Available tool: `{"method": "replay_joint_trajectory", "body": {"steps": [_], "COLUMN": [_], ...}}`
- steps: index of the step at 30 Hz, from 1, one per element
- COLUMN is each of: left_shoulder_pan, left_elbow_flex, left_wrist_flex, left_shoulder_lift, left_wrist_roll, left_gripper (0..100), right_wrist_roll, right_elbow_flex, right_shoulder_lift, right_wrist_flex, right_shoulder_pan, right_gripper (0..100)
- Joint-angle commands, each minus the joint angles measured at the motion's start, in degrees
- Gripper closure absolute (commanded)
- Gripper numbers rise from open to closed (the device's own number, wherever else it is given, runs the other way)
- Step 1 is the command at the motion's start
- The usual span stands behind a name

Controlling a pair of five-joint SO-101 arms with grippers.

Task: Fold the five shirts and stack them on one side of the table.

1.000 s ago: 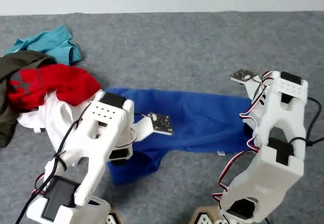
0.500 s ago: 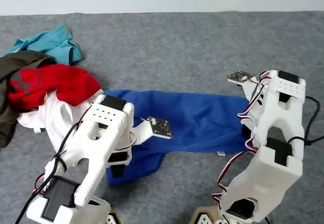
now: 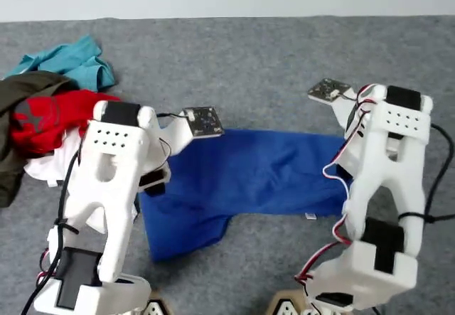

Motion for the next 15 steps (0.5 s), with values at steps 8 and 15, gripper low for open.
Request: {"method": "replay_joint_trajectory", "body": {"steps": [8,15], "left_shoulder_pan": [-1.76,-1.32], "left_elbow_flex": [-1.71,4.35], "left_wrist_flex": [-10.90,-29.36], "left_shoulder_lift": [-1.85,-1.67], "left_wrist_roll": [17.41,34.64], "left_gripper": [88,88], "right_wrist_roll": [-5.10,-15.91], "right_elbow_flex": [-1.32,-1.32], "right_shoulder_lift": [-2.51,10.42], "right_wrist_flex": [-7.60,-20.62], "right_shoulder_pan": [-3.21,-4.35], "right_gripper": [72.2,85.9]}}
